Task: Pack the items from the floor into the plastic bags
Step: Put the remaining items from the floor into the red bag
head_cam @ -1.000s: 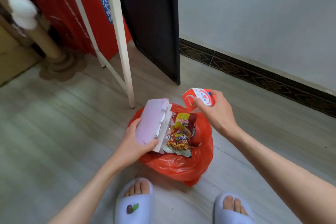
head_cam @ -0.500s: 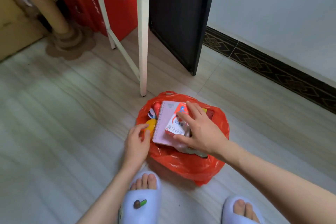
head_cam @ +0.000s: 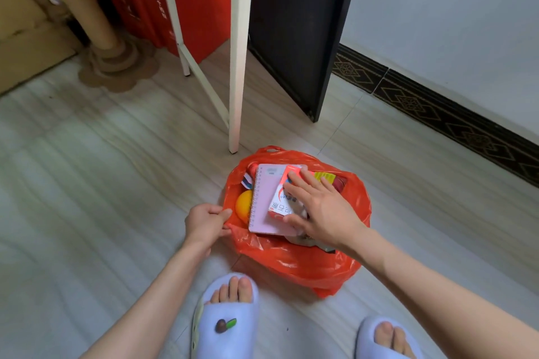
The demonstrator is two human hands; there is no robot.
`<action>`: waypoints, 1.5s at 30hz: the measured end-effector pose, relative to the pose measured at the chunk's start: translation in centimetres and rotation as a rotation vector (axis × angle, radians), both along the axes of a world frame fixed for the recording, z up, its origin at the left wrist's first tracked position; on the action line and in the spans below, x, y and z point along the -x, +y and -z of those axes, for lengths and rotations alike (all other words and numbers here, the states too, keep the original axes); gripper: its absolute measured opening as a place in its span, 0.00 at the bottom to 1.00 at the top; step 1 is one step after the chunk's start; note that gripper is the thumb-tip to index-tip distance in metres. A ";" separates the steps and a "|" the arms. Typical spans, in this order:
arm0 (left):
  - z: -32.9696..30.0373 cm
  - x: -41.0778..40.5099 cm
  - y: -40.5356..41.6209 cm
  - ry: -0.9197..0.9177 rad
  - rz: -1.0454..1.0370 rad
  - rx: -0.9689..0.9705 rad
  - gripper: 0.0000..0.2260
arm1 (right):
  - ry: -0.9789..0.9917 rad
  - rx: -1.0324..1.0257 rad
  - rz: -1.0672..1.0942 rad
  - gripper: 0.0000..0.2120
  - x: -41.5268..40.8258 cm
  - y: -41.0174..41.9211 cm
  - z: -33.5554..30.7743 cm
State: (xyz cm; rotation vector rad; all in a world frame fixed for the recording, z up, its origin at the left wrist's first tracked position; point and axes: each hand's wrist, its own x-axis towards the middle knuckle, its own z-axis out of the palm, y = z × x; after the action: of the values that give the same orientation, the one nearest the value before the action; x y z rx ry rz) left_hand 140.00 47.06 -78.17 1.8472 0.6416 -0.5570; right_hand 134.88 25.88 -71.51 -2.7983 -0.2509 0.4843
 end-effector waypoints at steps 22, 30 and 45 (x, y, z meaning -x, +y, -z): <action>2.7 -5.1 -1.8 0.026 0.374 0.011 0.25 | -0.092 -0.250 -0.115 0.19 4.6 -1.0 3.1; 0.8 -4.7 -1.8 -0.215 0.591 -0.189 0.08 | -0.284 -0.195 -0.061 0.13 5.7 -0.9 4.2; -12.5 1.6 -6.0 -0.661 0.586 0.057 0.04 | -0.361 -0.567 1.138 0.09 11.2 -5.0 2.3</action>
State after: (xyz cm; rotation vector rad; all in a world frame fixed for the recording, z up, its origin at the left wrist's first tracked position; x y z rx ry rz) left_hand 138.36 41.09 -65.66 2.0024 -0.3631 -0.2879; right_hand 123.64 20.85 -73.83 -1.9894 0.9323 -0.3217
